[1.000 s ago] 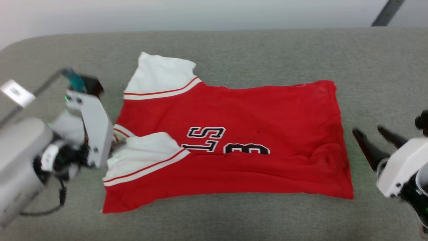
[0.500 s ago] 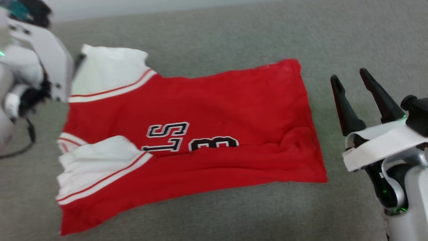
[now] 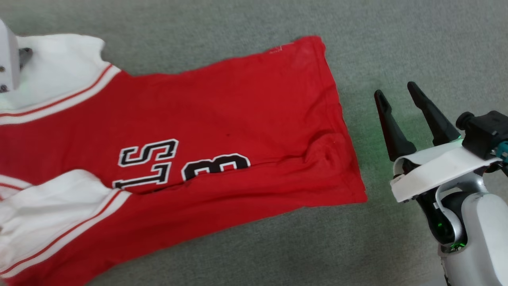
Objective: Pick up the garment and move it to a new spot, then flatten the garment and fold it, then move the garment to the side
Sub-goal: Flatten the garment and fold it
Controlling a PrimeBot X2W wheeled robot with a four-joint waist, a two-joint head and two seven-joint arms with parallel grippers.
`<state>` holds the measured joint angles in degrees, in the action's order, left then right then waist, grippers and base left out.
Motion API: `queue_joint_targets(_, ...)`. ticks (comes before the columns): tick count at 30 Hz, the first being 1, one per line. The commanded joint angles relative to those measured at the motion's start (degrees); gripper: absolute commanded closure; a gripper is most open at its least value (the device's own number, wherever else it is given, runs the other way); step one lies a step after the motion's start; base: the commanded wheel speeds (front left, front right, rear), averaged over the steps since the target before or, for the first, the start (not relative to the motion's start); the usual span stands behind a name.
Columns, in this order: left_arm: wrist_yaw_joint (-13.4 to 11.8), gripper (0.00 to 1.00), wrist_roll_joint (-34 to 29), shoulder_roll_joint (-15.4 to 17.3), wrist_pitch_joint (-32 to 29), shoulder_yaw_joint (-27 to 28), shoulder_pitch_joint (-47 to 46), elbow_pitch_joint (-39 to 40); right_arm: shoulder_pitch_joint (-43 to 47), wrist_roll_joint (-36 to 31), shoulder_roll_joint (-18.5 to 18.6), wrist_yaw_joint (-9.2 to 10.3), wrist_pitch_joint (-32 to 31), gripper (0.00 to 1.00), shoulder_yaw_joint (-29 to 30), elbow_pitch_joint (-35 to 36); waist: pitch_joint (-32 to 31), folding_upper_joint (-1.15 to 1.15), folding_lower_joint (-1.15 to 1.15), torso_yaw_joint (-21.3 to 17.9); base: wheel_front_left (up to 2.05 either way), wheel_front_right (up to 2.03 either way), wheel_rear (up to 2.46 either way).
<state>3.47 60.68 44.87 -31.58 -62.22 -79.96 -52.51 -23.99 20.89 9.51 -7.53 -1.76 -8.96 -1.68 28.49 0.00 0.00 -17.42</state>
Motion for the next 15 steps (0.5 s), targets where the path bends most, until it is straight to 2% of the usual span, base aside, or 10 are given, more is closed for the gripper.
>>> queue_joint_targets(1,0.29,0.0,0.7,-0.37,-1.46,0.02,-0.69,-0.97,-0.4,0.26,-0.32,0.09,-0.42,0.0,-0.18,-0.11,2.87,0.0,0.0,-2.36,0.0,0.0,0.0)
queue_joint_targets(6,0.68,0.0,1.79,-2.19,-9.1,-1.35,-0.33,-4.68,-1.21,0.49,-0.47,0.09,-1.77,0.0,-0.87,0.7,3.77,0.0,0.0,-2.19,0.0,0.0,0.0)
queue_joint_targets(7,0.68,0.04,2.74,-2.83,-10.59,-1.16,0.14,-5.33,-1.42,0.51,-0.51,0.09,-2.13,0.0,-0.98,1.02,3.86,0.0,0.0,-2.08,0.0,0.0,0.0)
queue_joint_targets(8,0.98,0.79,3.37,-3.62,-11.8,-0.99,0.45,-5.54,-1.58,0.53,-0.42,0.09,-2.27,0.0,-1.28,1.35,3.93,0.0,0.0,-1.96,0.0,0.0,0.0)
queue_joint_targets(9,0.99,1.0,4.13,-4.37,-13.17,-0.9,0.82,-5.87,-1.7,0.46,-0.36,0.09,-2.39,0.0,-1.31,1.73,3.97,0.0,0.0,-1.81,0.0,0.0,0.0)
queue_joint_targets(11,0.89,1.0,4.61,-5.02,-15.24,-1.16,1.28,-6.4,-2.22,0.47,-0.31,0.09,-2.66,0.0,-1.34,2.34,4.01,0.0,0.0,-1.48,0.0,0.0,0.0)
queue_joint_targets(15,1.13,1.0,4.38,-5.37,-14.96,-1.35,0.74,-6.42,-3.68,1.03,-0.83,0.09,-3.93,0.0,-1.29,3.0,4.1,0.0,0.0,-1.05,0.0,0.0,0.0)
